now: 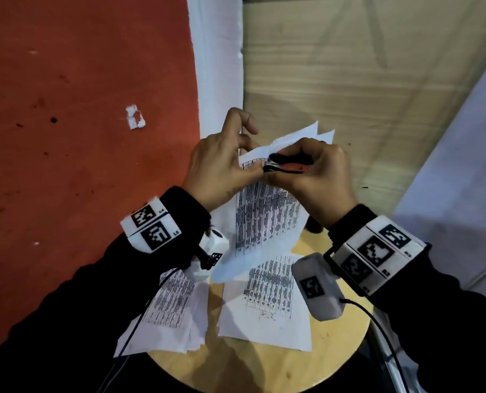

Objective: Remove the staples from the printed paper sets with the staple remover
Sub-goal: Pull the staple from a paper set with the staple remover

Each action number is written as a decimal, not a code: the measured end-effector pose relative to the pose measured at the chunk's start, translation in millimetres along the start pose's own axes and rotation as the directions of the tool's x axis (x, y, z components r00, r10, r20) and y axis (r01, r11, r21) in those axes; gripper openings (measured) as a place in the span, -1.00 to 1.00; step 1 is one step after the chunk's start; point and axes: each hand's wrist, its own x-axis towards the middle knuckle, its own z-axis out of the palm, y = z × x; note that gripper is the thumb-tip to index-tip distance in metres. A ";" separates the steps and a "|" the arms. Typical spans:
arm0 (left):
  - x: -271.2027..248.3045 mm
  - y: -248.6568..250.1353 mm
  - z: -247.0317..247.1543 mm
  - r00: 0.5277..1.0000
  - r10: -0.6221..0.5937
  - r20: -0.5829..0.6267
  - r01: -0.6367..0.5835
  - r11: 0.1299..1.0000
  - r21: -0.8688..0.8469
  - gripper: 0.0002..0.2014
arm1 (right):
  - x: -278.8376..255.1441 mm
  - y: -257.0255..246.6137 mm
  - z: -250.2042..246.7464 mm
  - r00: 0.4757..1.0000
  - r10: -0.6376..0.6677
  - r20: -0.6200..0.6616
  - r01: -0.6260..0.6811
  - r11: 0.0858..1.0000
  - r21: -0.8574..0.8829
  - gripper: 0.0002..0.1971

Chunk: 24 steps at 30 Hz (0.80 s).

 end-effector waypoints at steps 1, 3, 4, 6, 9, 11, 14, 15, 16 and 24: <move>-0.5 -0.1 0.4 1.000 0.012 0.003 -0.012 0.999 0.035 -0.61 | 0.1 0.3 0.1 1.000 0.015 0.005 -0.015 1.000 0.008 -0.68; -0.8 -1.5 1.5 0.999 0.037 -0.012 -0.035 0.994 0.100 -0.59 | 0.2 0.1 0.5 0.999 0.037 0.014 -0.037 0.999 0.014 -0.71; -0.5 -2.6 2.7 0.999 0.040 -0.021 -0.037 0.991 0.126 -0.58 | 0.4 0.6 1.1 0.999 0.033 0.012 -0.033 0.999 0.000 -0.73; -0.1 -5.0 5.2 0.999 0.045 -0.025 -0.040 0.986 0.162 -0.60 | -0.3 0.4 2.0 1.000 -0.009 0.005 0.010 0.998 -0.065 -0.76; 0.0 -8.6 6.8 0.997 0.080 -0.023 -0.073 0.971 0.226 -0.63 | -0.5 0.6 1.5 0.994 -0.108 -0.008 0.106 0.982 -0.153 -0.77; 0.3 -9.8 7.9 0.995 0.093 -0.024 -0.084 0.965 0.248 -0.63 | -0.1 1.5 0.8 0.988 -0.155 -0.001 0.152 0.970 -0.191 -0.77; 1.0 -9.3 9.2 0.993 0.118 -0.012 -0.109 0.948 0.298 -0.61 | 0.1 1.2 0.4 0.979 -0.200 0.027 0.200 0.945 -0.260 -0.78; 1.4 -11.0 8.6 0.990 0.138 -0.015 -0.125 0.936 0.330 -0.61 | 0.6 0.5 -1.2 0.982 -0.188 0.026 0.188 0.946 -0.264 -0.78; 1.8 -13.4 7.3 0.989 0.147 -0.026 -0.129 0.925 0.358 -0.60 | 1.0 -0.6 -3.6 0.986 -0.164 0.017 0.163 0.953 -0.255 -0.78; 6.2 -32.7 1.0 0.993 0.011 -0.119 0.022 0.962 0.271 -0.57 | 2.2 21.0 -4.5 0.994 -0.109 0.024 0.111 0.937 -0.330 -0.76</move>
